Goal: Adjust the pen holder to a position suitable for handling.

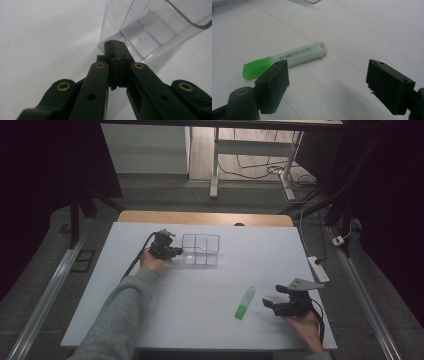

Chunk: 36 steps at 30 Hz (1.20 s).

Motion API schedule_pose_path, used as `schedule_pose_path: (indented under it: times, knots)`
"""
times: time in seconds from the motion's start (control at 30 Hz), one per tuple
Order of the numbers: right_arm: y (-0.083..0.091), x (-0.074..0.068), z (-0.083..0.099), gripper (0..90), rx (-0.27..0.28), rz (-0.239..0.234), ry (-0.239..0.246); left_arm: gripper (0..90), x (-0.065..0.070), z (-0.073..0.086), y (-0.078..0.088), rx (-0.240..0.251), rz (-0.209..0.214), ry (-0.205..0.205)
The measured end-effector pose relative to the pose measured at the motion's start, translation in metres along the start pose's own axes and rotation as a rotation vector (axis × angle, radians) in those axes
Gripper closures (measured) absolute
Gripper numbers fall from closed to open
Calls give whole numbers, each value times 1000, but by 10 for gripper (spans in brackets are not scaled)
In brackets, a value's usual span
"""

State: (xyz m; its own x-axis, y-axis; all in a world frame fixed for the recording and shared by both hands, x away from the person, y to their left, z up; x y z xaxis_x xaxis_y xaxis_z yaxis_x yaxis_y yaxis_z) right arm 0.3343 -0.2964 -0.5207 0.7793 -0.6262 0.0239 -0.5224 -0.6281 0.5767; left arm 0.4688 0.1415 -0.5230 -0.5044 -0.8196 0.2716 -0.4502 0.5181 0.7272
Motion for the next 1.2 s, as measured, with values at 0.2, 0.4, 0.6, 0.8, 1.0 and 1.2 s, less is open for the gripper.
schedule_pose_path:
  times: [0.2,0.4,0.6,0.8,1.0,1.2]
  knots:
    - [0,0,0,182,-6,4,2,891,6,-2,-6,-2,12,-5]
    - [0,0,0,180,-10,7,7,890,6,-2,4,45,-34,-55]
    - [1,-1,1,178,-13,7,9,890,1,14,32,71,-36,-69]
    - [1,-1,0,176,-8,8,15,831,4,34,55,96,-44,-85]
    - [1,-2,1,169,-4,8,17,545,18,54,74,106,-62,-120]
    - [2,-2,0,169,9,4,12,431,30,87,87,137,-27,-124]
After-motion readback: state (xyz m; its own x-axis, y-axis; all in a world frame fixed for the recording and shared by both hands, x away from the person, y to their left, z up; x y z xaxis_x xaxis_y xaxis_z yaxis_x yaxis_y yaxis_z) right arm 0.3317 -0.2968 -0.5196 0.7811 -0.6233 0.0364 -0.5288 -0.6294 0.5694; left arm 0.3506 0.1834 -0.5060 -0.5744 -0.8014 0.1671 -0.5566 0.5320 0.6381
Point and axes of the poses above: each handheld gripper's, and its own axes: y roughly backward along the jaws, z roughly out of its underside, x roughly to its right, the point moved 2 cm from there along -y, roughly forward along the jaws, and after that the axes turned 7 degrees about y, right-handed, at the moved point
